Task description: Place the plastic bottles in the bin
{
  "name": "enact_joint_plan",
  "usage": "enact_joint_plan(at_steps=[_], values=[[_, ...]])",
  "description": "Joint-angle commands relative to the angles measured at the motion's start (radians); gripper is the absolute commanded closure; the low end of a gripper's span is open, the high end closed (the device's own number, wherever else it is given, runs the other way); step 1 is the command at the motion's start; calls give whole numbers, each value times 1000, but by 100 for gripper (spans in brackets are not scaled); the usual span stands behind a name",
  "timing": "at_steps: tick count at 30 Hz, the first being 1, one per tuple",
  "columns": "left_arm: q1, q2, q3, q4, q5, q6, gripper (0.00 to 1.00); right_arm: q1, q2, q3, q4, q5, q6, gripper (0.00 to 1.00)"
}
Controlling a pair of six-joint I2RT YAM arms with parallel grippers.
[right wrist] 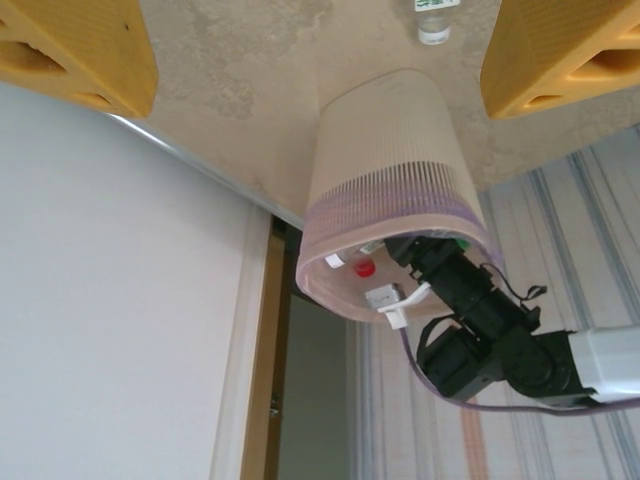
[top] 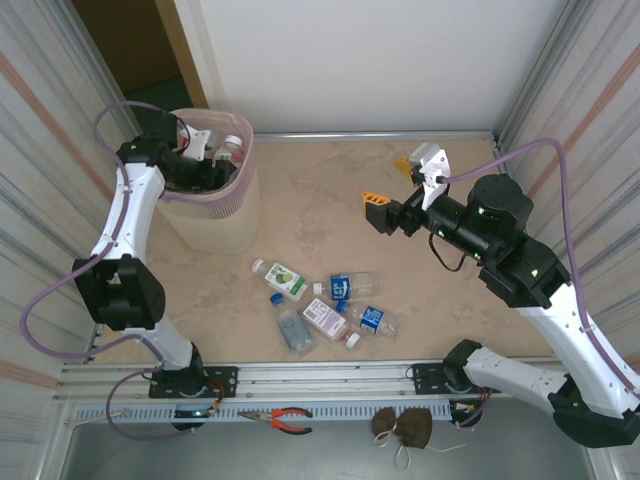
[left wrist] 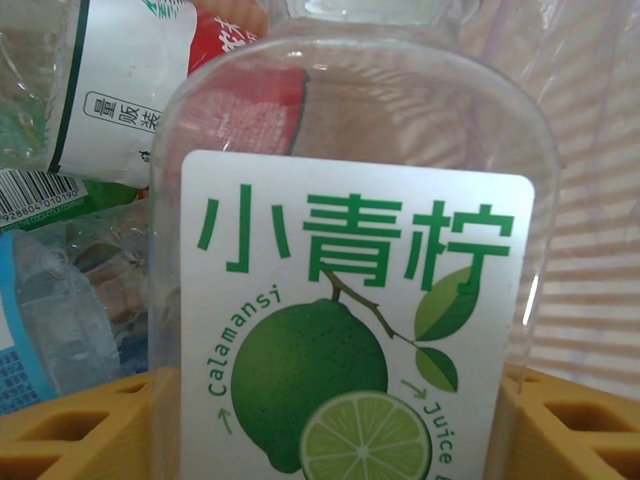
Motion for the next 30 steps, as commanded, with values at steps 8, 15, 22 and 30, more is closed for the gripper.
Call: enact_joint_plan(at_steps=[8,15,22,30], values=[[-5,-59,80,2,-1,-13,22,-9,-18,-8,-3,3,24,17],[-4,-79,89,14,-2,-19,26,-10,-18,-8,-4,-1,23,18],[-4,-126,77,41,44,-33,34,-11,-20,-10,-4,0,22,18],[-5,-273,21,129,150,-78,35,-16,-18,-18,-14,6,23,19]])
